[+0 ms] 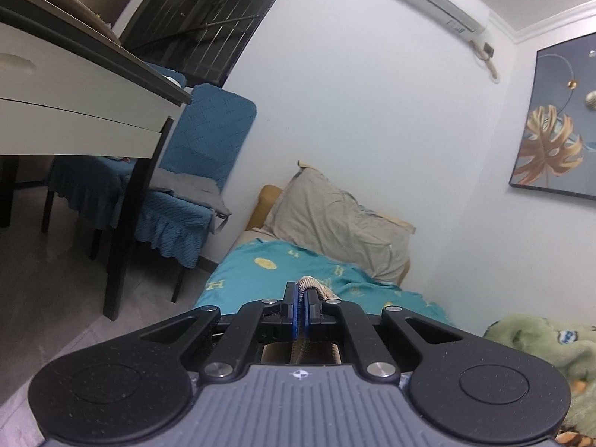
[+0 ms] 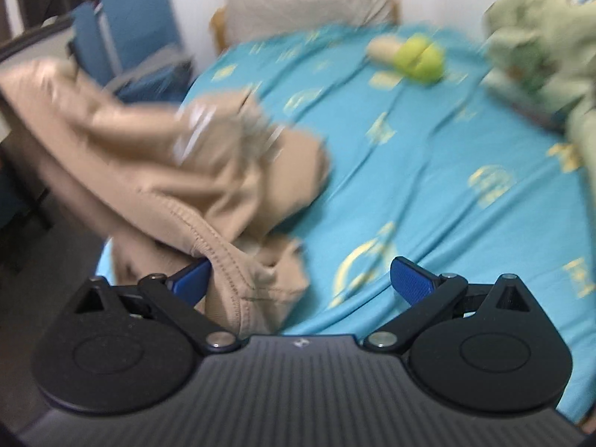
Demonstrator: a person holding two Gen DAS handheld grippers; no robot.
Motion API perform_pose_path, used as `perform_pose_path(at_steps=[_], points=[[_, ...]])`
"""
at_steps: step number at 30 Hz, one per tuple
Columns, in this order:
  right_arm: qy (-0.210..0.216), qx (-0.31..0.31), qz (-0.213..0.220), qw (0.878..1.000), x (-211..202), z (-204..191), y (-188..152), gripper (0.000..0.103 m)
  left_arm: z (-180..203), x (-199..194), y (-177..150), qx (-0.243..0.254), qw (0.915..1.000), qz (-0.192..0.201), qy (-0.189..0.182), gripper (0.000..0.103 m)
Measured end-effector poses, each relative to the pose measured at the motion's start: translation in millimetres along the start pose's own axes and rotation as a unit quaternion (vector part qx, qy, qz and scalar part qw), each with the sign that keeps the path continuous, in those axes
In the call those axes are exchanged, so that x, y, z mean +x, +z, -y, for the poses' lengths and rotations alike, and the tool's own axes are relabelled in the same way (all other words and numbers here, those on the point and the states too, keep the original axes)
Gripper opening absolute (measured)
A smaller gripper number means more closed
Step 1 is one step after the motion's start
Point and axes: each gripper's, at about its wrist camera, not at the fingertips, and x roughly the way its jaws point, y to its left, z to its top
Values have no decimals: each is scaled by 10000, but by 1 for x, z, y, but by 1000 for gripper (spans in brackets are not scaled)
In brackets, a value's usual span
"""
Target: Fold clothes
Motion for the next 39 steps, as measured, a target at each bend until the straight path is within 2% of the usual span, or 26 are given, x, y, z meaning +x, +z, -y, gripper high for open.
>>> perform_pose_path(at_steps=[4, 6, 8, 11, 14, 17, 21, 24, 28, 32, 35, 39], points=[[-512, -68, 1085, 9927, -32, 3, 5, 103, 1, 5, -2, 102, 9999, -107, 1, 3], [-580, -157, 1198, 9910, -28, 4, 10, 103, 3, 6, -3, 152, 9998, -109, -35, 3], [-300, -141, 665, 9972, -14, 5, 10, 103, 4, 6, -3, 168, 9998, -85, -72, 3], [123, -109, -96, 9998, 5, 7, 10, 103, 4, 5, -3, 161, 9998, -71, -88, 3], [547, 88, 271, 9981, -9, 9, 15, 103, 3, 6, -4, 163, 9998, -80, -97, 3], [924, -85, 761, 9928, -21, 1, 19, 103, 5, 5, -5, 178, 9997, -85, -150, 3], [1415, -590, 361, 9875, -10, -23, 16, 103, 8, 5, -7, 249, 9994, -108, -229, 3], [1154, -861, 89, 9895, -1, -28, 10, 103, 10, 5, -8, 306, 9993, -68, -210, 3], [640, -593, -426, 9953, 6, -18, 4, 103, 8, 3, -8, 376, 9991, 59, 172, 3], [-240, -263, -644, 9973, 7, -6, -1, 103, 3, 2, -7, 366, 9983, 105, 439, 3], [-769, 566, -356, 9948, -4, 27, 4, 103, 1, 5, -7, 307, 9986, -46, 416, 3], [-991, 1045, -140, 9895, -8, 45, 9, 103, 5, 13, -13, 560, 9969, -396, 389, 3]])
